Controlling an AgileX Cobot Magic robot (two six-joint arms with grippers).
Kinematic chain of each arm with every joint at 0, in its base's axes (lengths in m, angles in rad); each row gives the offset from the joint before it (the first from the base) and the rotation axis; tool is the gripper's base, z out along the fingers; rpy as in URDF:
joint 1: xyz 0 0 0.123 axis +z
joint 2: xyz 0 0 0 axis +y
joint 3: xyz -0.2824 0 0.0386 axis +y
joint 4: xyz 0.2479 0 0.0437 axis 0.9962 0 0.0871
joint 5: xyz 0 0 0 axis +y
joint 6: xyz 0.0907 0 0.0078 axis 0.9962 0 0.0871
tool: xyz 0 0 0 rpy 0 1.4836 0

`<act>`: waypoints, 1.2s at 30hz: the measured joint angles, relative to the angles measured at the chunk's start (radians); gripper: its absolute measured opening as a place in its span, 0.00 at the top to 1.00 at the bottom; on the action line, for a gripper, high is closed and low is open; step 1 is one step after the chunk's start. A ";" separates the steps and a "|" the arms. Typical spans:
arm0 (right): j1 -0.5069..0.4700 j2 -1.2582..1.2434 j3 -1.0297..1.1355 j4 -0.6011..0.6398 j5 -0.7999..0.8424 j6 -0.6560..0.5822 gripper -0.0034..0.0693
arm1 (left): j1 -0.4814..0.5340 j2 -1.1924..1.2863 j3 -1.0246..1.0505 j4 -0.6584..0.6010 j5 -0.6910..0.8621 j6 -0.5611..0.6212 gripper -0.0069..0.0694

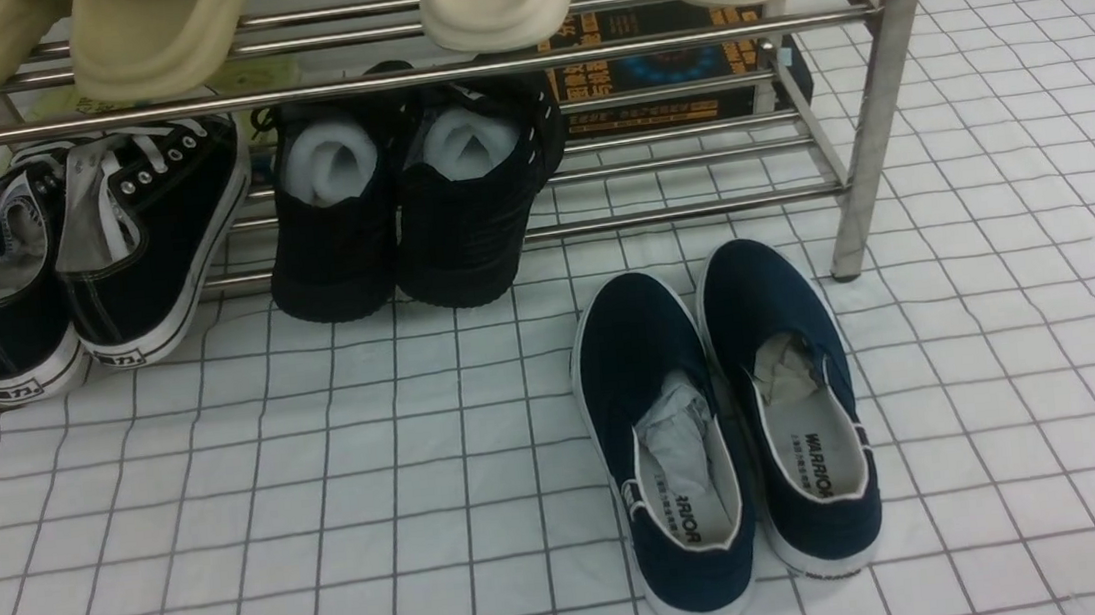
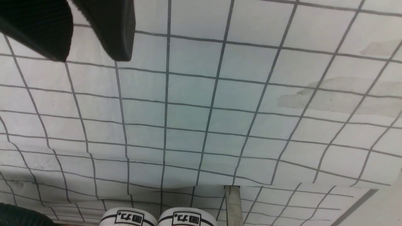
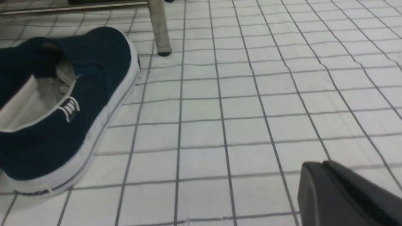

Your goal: Take the shoes off the shelf with your hand from the white checkered tablecloth.

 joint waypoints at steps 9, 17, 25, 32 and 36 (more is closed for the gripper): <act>-0.027 -0.002 -0.004 -0.022 0.028 0.000 0.91 | 0.000 0.000 0.000 0.000 0.000 0.000 0.59; -0.027 -0.002 -0.004 -0.022 0.028 0.000 0.89 | 0.000 0.000 0.000 0.000 0.000 0.000 0.59; -0.027 -0.002 -0.004 -0.022 0.028 0.000 0.88 | 0.000 0.000 0.000 0.000 0.000 0.000 0.59; -0.027 -0.002 -0.004 -0.022 0.028 0.000 0.86 | 0.000 0.000 0.000 0.000 0.000 0.000 0.59; -0.027 -0.002 -0.004 -0.022 0.028 0.000 0.85 | 0.000 0.000 0.000 0.000 0.000 0.000 0.59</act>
